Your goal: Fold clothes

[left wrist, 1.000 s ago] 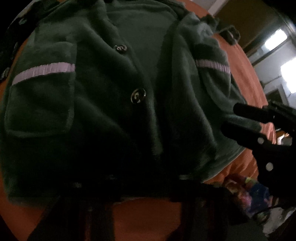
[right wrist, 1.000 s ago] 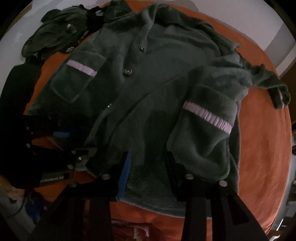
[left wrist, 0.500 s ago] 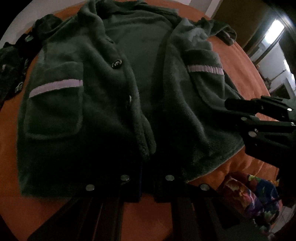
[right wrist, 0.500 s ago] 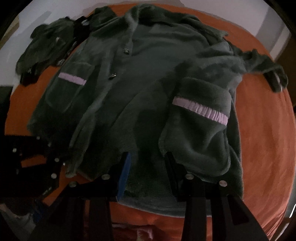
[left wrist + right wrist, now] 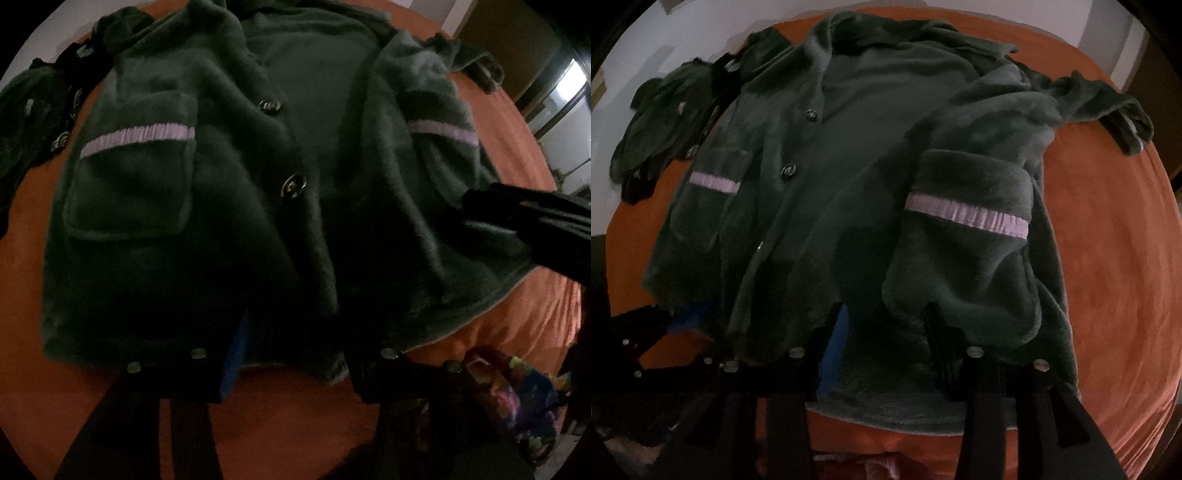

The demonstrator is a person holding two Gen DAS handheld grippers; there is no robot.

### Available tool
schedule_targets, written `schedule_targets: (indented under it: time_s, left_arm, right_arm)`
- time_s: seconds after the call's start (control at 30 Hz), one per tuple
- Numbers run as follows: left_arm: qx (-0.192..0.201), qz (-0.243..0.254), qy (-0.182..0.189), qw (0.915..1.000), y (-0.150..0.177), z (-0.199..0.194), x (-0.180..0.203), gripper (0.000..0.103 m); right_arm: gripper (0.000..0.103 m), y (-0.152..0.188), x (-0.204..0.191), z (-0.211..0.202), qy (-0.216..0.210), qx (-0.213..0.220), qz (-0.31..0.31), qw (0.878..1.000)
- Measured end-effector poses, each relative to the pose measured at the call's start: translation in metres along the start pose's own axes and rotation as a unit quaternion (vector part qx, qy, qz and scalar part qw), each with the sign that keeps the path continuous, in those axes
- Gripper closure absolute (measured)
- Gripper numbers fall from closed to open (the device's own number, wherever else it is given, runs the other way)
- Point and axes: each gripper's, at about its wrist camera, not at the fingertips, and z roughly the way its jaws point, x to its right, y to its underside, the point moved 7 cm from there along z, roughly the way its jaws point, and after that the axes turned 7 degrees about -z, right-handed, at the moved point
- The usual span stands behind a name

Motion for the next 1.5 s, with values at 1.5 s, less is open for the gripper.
schedule_targets:
  time_s: [1.5]
  left_arm:
    - [0.059, 0.032, 0.120, 0.9904, -0.050, -0.038, 0.019, 0.027]
  right_arm:
    - [0.046, -0.093, 0.065, -0.060, -0.048, -0.040, 0.084, 0.995]
